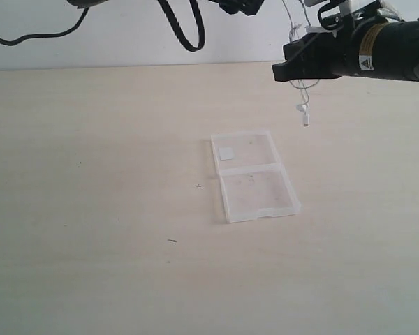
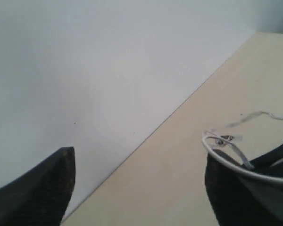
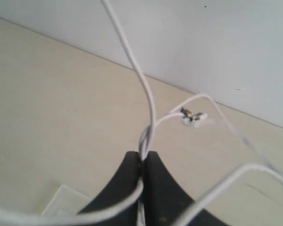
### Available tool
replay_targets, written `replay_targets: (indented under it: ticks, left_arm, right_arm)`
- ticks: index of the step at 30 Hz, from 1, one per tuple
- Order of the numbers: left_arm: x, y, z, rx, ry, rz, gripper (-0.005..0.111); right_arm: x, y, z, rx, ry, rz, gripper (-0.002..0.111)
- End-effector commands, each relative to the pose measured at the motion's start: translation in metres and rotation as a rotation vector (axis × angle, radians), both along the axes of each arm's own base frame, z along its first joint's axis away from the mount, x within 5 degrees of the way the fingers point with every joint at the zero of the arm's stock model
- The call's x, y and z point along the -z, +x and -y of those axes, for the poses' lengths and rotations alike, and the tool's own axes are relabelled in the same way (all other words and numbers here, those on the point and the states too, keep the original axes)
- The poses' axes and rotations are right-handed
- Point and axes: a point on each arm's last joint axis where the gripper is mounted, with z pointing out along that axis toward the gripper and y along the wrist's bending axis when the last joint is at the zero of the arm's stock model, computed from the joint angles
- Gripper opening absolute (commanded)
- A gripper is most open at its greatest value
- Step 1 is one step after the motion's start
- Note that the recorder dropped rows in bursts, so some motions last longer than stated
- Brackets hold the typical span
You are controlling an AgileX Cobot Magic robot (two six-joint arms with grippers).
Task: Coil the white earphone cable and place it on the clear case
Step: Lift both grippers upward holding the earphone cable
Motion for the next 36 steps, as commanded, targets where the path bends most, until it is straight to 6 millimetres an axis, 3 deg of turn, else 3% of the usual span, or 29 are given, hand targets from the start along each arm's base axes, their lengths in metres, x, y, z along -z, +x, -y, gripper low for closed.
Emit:
replay_targets:
  ticks: [1,7,12,16,21,27,31,36]
  left_arm:
    - [-0.005,-0.001,-0.008,-0.032,0.061,0.013,0.073]
    - [-0.001,-0.001,-0.013,-0.057,0.175,0.006,0.068]
    - [0.002,-0.002,-0.013,-0.059,0.205,-0.012,0.047]
    - [0.002,-0.009,-0.001,-0.021,0.226,-0.002,0.032]
    - [0.004,-0.018,0.01,0.019,0.3,0.008,0.031]
    - [0.006,-0.014,0.001,-0.017,0.342,-0.006,0.031]
    - [0.007,-0.014,0.0,-0.031,0.352,-0.02,0.031]
    - [0.01,-0.014,-0.008,-0.051,0.484,-0.032,0.031]
  right_arm:
    - [-0.016,0.0,-0.001,-0.015,-0.001,0.007,0.0]
    - [-0.022,-0.001,-0.003,-0.025,0.032,-0.009,0.0]
    - [-0.025,-0.001,-0.006,-0.032,0.077,-0.011,0.0]
    - [-0.03,0.001,-0.007,-0.019,0.116,-0.017,0.0]
    - [-0.027,0.001,-0.004,0.019,0.103,-0.047,0.0]
    - [-0.025,0.0,-0.003,0.008,0.059,-0.123,0.0]
    - [-0.037,-0.003,-0.016,-0.098,0.16,-0.181,0.0]
    - [-0.042,-0.005,-0.02,-0.143,0.197,-0.196,0.0]
